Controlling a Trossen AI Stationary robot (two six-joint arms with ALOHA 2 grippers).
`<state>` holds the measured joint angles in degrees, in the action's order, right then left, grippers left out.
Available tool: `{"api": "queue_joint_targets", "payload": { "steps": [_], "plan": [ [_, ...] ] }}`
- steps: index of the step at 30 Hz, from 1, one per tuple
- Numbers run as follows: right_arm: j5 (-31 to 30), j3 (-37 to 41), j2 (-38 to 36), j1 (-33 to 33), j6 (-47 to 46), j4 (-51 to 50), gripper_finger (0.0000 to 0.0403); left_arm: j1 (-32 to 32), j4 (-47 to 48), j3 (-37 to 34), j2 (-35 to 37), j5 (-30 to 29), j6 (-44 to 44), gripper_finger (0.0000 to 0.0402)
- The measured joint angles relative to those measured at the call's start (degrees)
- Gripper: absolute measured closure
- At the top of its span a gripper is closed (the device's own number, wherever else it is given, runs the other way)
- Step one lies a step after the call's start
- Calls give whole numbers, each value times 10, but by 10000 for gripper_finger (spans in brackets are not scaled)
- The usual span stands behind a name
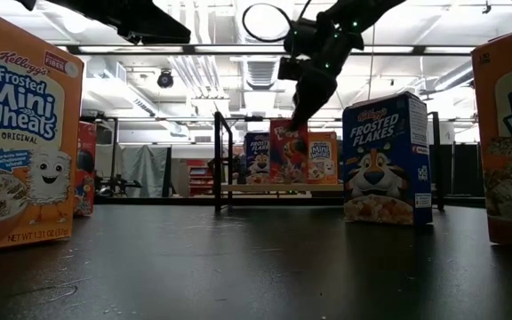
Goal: Stack cereal on shelf
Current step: Put the top red cereal box on the shelf aligned with the other red cereal box
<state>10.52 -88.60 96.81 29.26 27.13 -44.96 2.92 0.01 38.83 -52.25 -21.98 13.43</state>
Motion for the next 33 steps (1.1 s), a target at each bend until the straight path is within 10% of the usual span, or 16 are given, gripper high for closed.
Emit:
{"api": "queue_joint_targets", "payload": {
  "steps": [33],
  "plan": [
    [-31, 91, -187, 41, -51, -138, 247, 0, 0, 0, 0, 1, -17, 183]
  ]
}}
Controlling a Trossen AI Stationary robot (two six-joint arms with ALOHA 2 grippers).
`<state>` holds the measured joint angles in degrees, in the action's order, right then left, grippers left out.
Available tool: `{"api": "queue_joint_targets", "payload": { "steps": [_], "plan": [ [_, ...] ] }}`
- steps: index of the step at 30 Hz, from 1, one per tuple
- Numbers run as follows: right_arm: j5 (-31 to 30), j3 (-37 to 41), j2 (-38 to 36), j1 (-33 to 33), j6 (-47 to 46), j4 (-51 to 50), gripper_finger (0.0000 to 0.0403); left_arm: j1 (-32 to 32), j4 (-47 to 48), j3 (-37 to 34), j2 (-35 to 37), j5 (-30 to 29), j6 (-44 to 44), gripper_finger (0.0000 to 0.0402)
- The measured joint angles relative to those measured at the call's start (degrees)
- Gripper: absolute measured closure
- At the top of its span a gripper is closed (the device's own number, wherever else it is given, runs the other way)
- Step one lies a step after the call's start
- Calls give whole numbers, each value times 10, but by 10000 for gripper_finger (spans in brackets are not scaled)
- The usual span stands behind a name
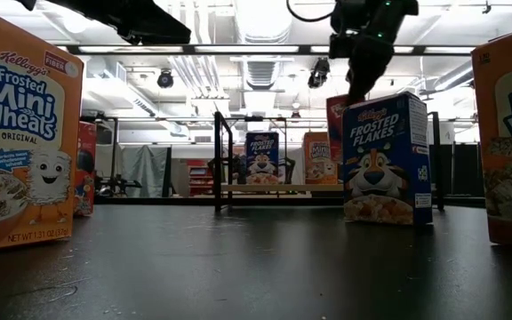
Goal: Stack cereal on shelf
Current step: Put the top red cereal box on the shelf aligned with the other red cereal box
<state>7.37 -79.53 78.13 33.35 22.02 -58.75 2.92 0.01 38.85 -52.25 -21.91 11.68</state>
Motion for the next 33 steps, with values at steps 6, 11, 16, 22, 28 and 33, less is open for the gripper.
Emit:
{"api": "queue_joint_targets", "payload": {
  "steps": [6, 11, 16, 22, 28, 33],
  "plan": [
    [0, 60, -43, 5, 0, 38, 248, 0, 0, 0, 0, 0, -2, 183],
    [0, 97, -63, 21, 1, 55, 248, 0, 0, 0, 0, 0, -2, 183],
    [0, 124, -64, 37, 6, 80, 248, 0, 0, 0, 0, 0, -2, 183],
    [1, 154, -55, 49, 25, 118, 248, 0, 0, 0, 0, 0, -2, 183],
    [2, 161, -55, 60, 26, 130, 248, 0, 0, 0, 0, 0, -2, 183],
    [-2, 161, -56, 61, 34, 129, 248, 0, -3, 0, 0, 0, -2, 183]
  ]
}}
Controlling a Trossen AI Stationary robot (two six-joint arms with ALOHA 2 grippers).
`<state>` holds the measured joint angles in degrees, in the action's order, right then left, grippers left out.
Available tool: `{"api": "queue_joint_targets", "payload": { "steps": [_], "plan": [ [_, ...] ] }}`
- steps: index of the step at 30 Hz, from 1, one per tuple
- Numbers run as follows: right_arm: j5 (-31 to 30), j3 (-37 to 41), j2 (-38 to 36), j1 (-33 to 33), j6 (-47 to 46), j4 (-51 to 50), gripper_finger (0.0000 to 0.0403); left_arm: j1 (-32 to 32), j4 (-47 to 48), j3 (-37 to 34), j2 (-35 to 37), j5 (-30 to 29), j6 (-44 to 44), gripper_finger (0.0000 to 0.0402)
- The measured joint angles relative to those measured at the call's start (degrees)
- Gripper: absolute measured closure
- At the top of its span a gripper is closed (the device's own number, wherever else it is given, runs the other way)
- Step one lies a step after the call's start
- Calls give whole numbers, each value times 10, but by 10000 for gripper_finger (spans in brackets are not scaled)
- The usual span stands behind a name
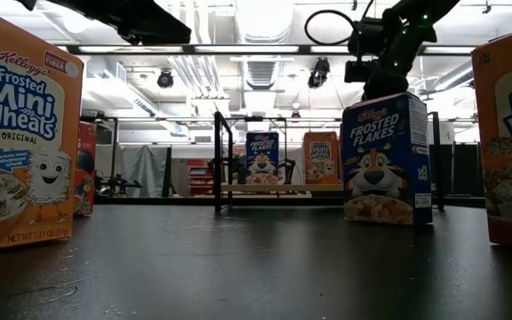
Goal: Stack cereal on shelf
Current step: Put the top red cereal box on the shelf aligned with the other red cereal box
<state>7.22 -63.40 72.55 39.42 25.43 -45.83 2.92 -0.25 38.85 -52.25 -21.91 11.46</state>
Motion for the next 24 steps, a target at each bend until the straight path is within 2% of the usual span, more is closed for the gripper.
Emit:
{"api": "queue_joint_targets", "payload": {
  "steps": [4, 10, 24],
  "plan": [
    [-34, 0, -1, 0, 13, -5, 248, 0, -1, 0, 0, 0, 0, 183],
    [-31, 0, -2, 0, -3, -3, 245, 0, -1, 0, 0, 0, 0, 183],
    [-28, -53, -2, 0, -23, -14, 189, 0, -1, 0, 0, 0, 0, 183]
  ]
}}
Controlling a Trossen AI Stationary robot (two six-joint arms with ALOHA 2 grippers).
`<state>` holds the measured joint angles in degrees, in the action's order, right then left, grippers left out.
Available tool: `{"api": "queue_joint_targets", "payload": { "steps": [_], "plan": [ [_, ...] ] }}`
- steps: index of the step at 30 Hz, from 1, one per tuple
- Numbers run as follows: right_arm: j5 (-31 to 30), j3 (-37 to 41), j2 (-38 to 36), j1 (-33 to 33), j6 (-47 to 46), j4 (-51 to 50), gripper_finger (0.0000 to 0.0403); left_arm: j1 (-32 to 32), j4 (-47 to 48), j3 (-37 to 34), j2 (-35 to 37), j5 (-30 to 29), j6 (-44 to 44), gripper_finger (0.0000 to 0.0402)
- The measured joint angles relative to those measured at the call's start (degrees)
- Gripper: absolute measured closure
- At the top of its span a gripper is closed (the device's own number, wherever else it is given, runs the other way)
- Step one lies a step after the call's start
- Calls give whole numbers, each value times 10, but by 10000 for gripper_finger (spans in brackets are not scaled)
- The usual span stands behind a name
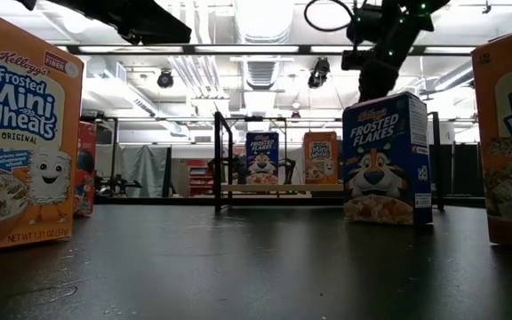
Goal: Stack cereal on shelf
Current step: Put the top red cereal box on the shelf aligned with the other red cereal box
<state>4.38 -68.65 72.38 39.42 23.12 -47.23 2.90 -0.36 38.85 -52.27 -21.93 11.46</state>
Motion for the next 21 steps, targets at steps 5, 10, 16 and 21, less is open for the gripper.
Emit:
{"api": "queue_joint_targets", "payload": {
  "steps": [5, 10, 16, 21],
  "plan": [
    [1, -33, 0, 0, -26, -10, 189, 0, 0, 0, 0, 0, 0, 183],
    [0, -61, 2, -14, -61, 5, 204, 0, 0, 0, 0, 0, 0, 183],
    [1, -74, 34, -39, -80, 13, 284, 0, 0, 0, 0, 0, 0, 183],
    [-4, -89, 84, -50, -69, -7, 354, 0, 0, 0, 0, 0, 0, 183]
  ]
}}
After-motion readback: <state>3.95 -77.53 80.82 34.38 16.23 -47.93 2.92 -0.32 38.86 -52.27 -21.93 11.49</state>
